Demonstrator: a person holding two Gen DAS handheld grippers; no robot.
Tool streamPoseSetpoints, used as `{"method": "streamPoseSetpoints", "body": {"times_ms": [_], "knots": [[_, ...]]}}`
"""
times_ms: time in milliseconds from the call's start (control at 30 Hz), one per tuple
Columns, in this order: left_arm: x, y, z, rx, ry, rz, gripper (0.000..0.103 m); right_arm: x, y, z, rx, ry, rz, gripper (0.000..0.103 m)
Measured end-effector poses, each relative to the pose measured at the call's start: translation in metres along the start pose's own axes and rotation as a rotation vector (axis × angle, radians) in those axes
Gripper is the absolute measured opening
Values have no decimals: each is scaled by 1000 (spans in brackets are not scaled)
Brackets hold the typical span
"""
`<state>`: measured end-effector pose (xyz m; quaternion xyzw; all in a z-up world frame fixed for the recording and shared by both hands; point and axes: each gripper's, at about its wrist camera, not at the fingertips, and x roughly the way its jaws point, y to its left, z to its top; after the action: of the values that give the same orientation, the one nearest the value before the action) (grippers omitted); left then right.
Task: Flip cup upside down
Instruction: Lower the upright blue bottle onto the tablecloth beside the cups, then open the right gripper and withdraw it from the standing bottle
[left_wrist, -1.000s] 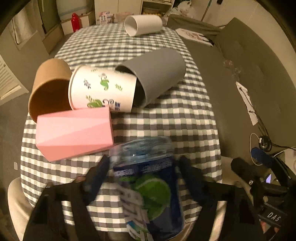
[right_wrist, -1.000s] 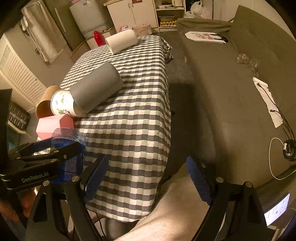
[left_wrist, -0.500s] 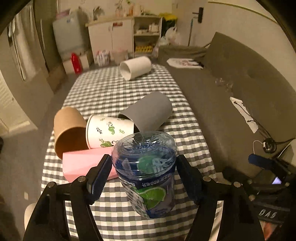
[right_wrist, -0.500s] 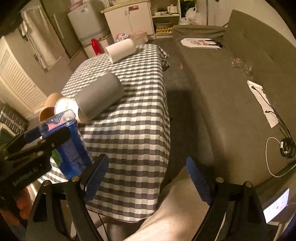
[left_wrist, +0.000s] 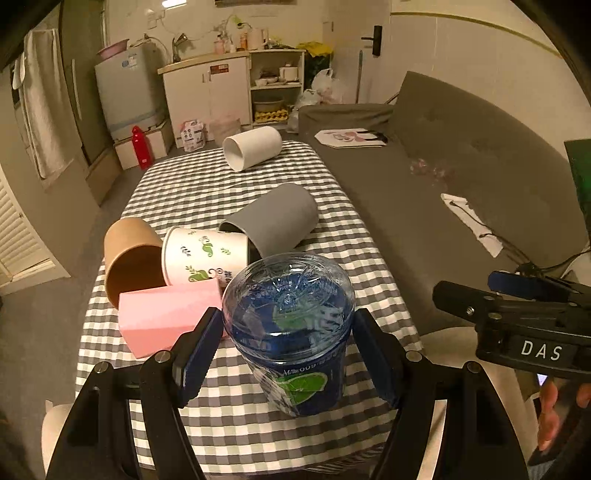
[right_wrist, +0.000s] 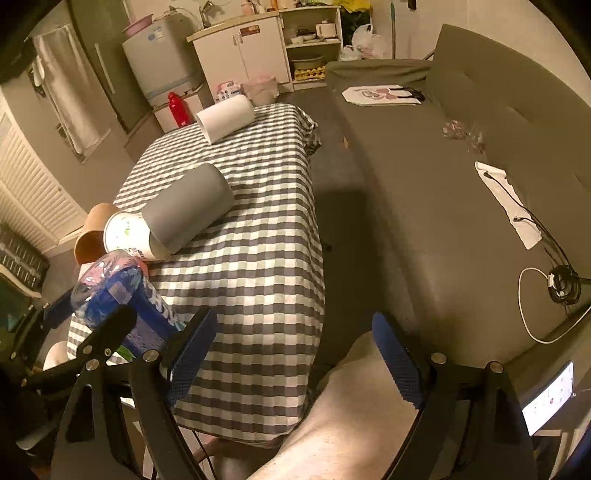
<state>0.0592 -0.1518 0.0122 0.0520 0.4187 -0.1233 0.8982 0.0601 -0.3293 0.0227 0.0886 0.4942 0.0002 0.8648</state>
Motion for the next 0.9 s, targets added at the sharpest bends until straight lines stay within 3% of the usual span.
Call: {"method": "streamPoseSetpoints", "body": {"times_ms": [133, 500, 900], "knots": [[-6, -3, 0, 1, -11, -6, 75, -8, 2, 1, -7, -19, -4, 86], [-53, 7, 8, -31, -138, -48, 78, -51, 9, 3, -17, -120, -20, 86], [-104, 50, -6, -78, -285, -1, 78, -101, 51, -16, -104, -283, 11, 86]]}}
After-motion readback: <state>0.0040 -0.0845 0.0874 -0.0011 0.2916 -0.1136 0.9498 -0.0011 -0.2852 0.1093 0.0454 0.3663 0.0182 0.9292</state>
